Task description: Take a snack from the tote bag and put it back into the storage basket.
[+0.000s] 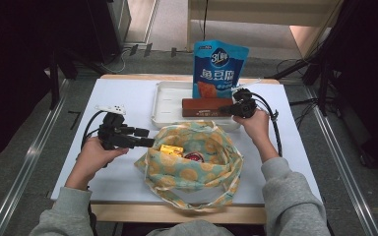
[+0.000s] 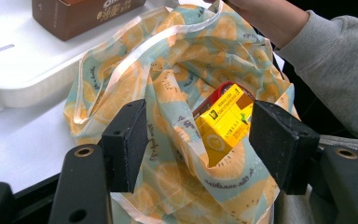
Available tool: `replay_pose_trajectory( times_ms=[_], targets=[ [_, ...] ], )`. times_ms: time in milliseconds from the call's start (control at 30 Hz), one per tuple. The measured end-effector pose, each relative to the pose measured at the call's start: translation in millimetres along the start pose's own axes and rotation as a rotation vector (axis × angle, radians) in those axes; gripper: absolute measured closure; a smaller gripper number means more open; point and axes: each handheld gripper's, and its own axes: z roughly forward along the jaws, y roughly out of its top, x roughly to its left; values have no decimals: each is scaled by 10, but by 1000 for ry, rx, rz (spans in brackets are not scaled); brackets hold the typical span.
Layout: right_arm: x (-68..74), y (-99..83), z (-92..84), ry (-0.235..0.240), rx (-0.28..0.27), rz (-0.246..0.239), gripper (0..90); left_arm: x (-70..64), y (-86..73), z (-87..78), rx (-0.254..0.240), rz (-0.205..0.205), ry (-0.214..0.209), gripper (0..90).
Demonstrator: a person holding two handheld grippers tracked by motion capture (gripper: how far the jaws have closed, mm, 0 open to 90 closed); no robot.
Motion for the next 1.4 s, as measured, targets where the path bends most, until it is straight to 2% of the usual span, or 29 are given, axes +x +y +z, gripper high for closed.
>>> replay_pose_trajectory(
  times_ms=[333,700,767,933,1067,1233,1300,1400],
  targets=[
    [-40,10,17,-1,-9,27,882,-41,23,16,-1,16,18,404],
    [102,38,164,49,-4,16,886,-34,22,14,1,13,16,401],
    [130,57,190,46,-1,4,884,-34,22,14,0,11,16,401],
    [153,86,203,43,-32,18,884,-38,24,21,3,12,16,401],
    [163,85,219,49,-31,15,878,-46,32,42,10,-3,12,406],
    [213,66,146,56,-5,10,875,-55,40,37,6,3,22,417],
    [224,56,81,69,-22,18,861,-57,44,34,-1,-4,30,431],
    [237,34,-13,82,-31,34,830,-75,52,34,-3,11,35,461]
  ],
)
